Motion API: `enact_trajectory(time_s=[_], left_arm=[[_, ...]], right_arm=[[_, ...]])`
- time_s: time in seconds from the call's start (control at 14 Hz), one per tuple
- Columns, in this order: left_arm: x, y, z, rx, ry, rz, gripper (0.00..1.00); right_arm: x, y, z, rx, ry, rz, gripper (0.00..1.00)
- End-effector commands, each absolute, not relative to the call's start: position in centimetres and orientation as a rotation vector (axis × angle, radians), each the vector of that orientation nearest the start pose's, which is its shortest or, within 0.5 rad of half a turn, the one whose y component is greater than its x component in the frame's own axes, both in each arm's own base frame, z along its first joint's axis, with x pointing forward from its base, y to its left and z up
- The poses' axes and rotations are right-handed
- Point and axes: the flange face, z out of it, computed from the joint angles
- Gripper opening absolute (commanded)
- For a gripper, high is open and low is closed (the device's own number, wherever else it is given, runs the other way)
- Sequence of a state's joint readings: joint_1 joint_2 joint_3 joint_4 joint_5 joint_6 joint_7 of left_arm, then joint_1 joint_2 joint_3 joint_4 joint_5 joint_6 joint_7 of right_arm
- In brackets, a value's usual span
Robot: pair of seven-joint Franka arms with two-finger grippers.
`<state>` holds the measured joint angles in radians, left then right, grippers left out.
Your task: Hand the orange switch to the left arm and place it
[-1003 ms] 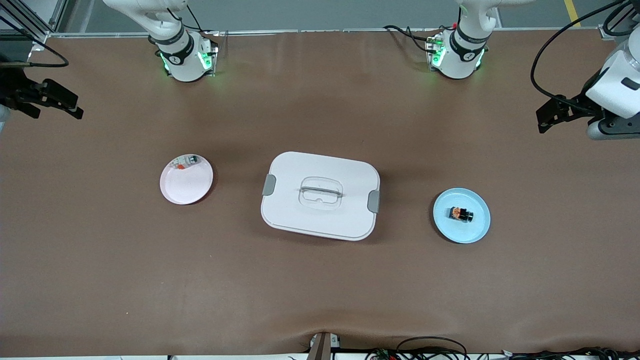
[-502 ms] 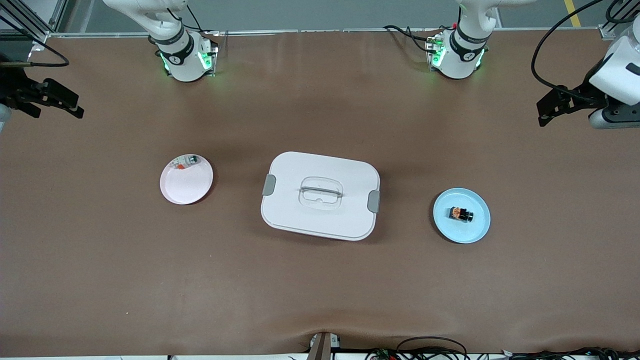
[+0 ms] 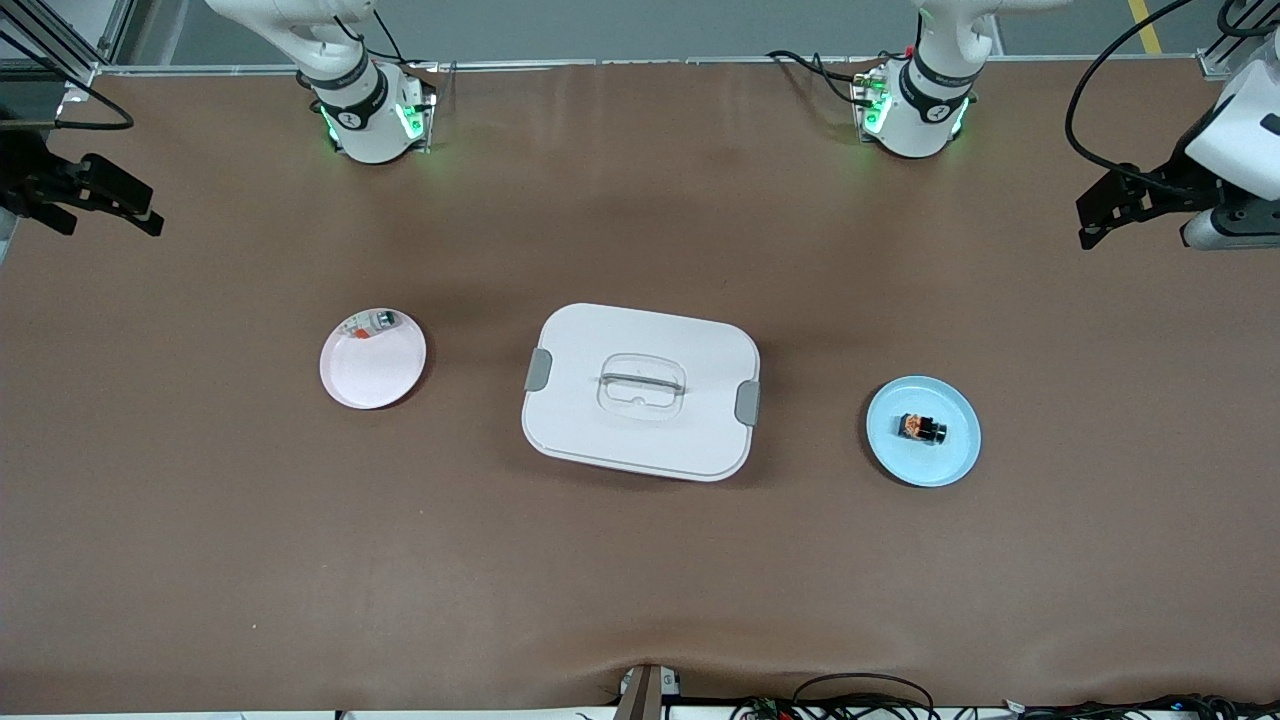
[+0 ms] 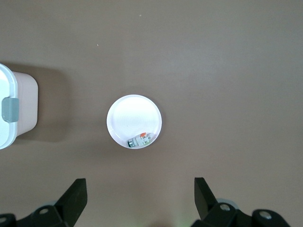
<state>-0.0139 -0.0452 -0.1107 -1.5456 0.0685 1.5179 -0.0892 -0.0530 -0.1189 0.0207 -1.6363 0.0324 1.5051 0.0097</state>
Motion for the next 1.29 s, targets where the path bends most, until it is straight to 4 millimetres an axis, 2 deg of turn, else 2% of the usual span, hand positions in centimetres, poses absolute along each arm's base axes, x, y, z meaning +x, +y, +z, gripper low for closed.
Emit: enact_trajectory(time_s=[0.0,1.22], left_arm=[[52.28,-6.30,66.36,-3.126,0.054,-0.009,1.00],[51.78,-6.47,66.55,-3.128,0.071,0.023,1.00]], right_arm=[[50.73,-1.27,66.03,-3.098,0.057,0.001,1.00],[50.61,-1.35,65.86,-3.097,0.059,0.020,1.00]])
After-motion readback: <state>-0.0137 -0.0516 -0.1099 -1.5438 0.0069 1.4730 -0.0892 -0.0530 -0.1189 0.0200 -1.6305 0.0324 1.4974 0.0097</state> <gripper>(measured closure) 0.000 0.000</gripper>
